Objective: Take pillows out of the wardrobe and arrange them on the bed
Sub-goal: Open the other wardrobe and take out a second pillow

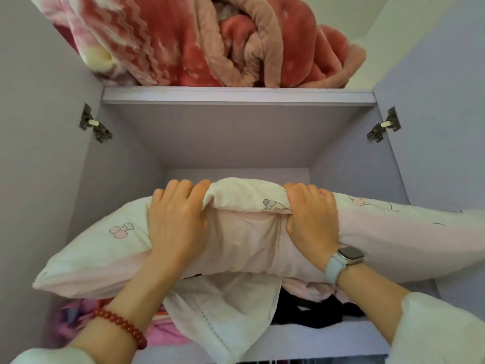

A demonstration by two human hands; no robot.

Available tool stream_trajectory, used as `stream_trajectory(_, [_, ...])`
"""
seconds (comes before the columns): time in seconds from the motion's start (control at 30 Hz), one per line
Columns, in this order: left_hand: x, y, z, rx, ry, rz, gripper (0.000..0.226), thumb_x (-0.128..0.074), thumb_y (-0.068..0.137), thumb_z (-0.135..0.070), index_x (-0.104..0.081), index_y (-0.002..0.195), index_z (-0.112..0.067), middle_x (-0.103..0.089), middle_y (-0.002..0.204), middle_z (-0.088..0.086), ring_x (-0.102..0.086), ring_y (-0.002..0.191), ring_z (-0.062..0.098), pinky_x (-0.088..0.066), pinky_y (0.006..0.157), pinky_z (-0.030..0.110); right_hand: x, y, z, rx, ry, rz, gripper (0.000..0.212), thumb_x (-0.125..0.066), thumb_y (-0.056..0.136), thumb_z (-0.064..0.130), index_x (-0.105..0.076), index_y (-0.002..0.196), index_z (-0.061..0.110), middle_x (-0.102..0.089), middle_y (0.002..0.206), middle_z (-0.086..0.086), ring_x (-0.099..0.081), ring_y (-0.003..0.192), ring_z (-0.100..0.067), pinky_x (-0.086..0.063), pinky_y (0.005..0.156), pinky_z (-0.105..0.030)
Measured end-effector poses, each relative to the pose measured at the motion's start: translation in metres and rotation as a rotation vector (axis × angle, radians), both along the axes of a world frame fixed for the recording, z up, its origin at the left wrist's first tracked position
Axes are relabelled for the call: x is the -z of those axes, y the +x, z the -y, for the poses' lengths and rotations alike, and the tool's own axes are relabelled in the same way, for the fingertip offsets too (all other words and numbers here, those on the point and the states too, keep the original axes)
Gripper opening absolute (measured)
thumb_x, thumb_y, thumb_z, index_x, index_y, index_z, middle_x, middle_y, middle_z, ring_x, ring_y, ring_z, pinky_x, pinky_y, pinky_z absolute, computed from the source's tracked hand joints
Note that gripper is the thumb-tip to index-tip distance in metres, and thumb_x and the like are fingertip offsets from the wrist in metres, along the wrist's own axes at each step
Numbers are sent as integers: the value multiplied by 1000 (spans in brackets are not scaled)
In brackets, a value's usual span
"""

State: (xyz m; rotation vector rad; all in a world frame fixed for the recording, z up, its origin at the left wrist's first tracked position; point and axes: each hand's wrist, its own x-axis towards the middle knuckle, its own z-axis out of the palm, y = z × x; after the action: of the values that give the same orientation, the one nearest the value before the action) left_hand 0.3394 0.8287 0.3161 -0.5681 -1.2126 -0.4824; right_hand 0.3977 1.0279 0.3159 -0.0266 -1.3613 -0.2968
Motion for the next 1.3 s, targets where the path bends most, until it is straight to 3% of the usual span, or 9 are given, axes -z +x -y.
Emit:
stream_trajectory(0.2, [77,93,21,-182,29,188,27,-54,67,8,-67,88,-5,-55,61,12,-48,57,30,-32,52,39,58,58,11,-206,80,115,31,-42,68,3,-58,94,10,-61,74,-4,-57,68,-28,-29,73,-34])
stream_trajectory(0.47, [170,210,52,-274,38,375,34,-37,81,-15,-67,95,-6,-58,68,12,-46,66,29,-34,59,38,140,144,34,-400,164,252,40,-47,62,3,-51,101,14,-64,85,-1,-58,78,-26,-29,79,-35])
stream_trajectory(0.67, [256,281,73,-229,165,619,32,-39,83,-18,-66,94,-6,-58,74,12,-49,73,27,-39,62,40,198,189,66,-467,267,315,33,-60,65,-5,-61,93,13,-64,76,-1,-59,70,-25,-30,75,-34])
stream_trajectory(0.83, [315,334,101,-245,364,761,17,-54,87,0,-64,100,-2,-62,89,16,-56,84,35,-45,68,42,236,223,109,-553,362,426,28,-51,69,-4,-60,87,14,-62,71,0,-55,67,-24,-30,69,-33])
stream_trajectory(0.97, [348,379,130,-430,397,839,16,-50,86,-3,-65,92,0,-58,77,14,-53,75,35,-36,64,37,271,242,143,-696,391,639,24,-53,69,-2,-58,86,15,-59,69,0,-52,66,-25,-32,68,-34])
stream_trajectory(1.03, [359,404,145,-558,335,863,21,-48,80,-6,-66,89,-2,-63,75,16,-55,73,35,-37,63,37,297,247,158,-815,369,782,20,-58,70,3,-58,86,15,-60,71,-1,-54,68,-26,-38,66,-37])
stream_trajectory(1.13, [378,441,165,-754,220,907,25,-49,73,-4,-69,87,-4,-64,68,15,-58,67,33,-36,60,34,347,254,185,-1017,324,1021,21,-64,73,7,-59,93,13,-65,79,-4,-57,74,-28,-35,68,-37])
stream_trajectory(1.3, [409,520,208,-1065,170,967,30,-49,66,1,-71,86,-5,-63,64,14,-58,62,33,-38,58,35,417,292,266,-1304,303,1276,20,-53,81,9,-57,100,13,-66,91,-7,-57,84,-28,-36,69,-39])
